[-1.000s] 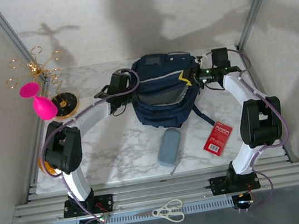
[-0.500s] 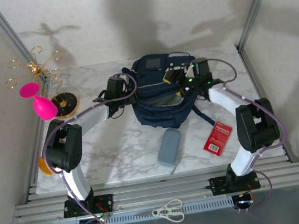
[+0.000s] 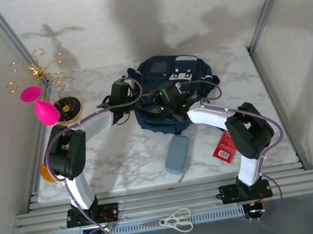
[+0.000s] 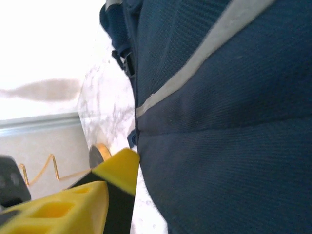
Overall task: Pack the student bag
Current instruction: Unzip the student bag at the center of the table.
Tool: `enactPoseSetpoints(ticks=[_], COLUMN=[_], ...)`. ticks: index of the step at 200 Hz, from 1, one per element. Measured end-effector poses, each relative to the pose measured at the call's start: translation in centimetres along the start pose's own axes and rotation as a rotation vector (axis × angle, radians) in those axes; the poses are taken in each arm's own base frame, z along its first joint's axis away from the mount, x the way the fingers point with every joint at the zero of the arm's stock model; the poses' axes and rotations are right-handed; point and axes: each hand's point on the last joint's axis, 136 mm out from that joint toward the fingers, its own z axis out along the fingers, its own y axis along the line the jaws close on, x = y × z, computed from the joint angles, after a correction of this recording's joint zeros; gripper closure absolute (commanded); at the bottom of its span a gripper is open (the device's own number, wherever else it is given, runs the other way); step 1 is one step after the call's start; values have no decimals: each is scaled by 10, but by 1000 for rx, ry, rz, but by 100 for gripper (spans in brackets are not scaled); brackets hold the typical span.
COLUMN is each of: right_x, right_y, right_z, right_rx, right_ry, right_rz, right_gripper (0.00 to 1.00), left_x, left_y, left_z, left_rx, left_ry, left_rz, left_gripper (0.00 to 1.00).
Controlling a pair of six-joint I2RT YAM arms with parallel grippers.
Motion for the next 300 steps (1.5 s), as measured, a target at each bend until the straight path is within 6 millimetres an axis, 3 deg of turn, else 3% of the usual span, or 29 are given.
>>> enactPoseSetpoints(ticks=[20,41,103,130,146,160,200,231,239,250,269,300], right_x=[-1,-2,-5,-18,-36,-54,-98,-117,-117,-115,-111,-110], right_y=[6,20,28,27,32,40,68,58,53,45,26,4], right_z=[13,19,14,-7,-23,-37,-75,-89,-87,-84,-79,-75], right_rx=[9,-20,-27,-43,-71,-94,-159,-147,-136,-125,-97,-36], right_ry=[-6,-10,40,114,170,210,295,338,340,339,315,216], right_rz=[0,9,-97,-171,-207,-237,-337,-355,-354,-350,-328,-268], right_gripper=[88,100,100,100,100,100,100,100,96,74,55,38], left_x=[-3,-1,5,14,15,13,14,6,4,3,2,18], left_y=[6,18,51,51,44,33,-1,-16,-19,-23,-26,-25], left_z=[-3,-11,-41,-56,-64,-70,-76,-67,-61,-52,-29,-1], left_rx=[-17,-41,-115,-104,-87,-64,10,65,75,82,101,134], left_ry=[-12,-16,-45,-47,-56,-68,-73,-67,-64,-57,-38,9], left_rz=[-12,-28,-73,-91,-83,-60,35,89,102,112,123,124], left_gripper=[100,100,100,100,100,78,61,52,52,51,50,52])
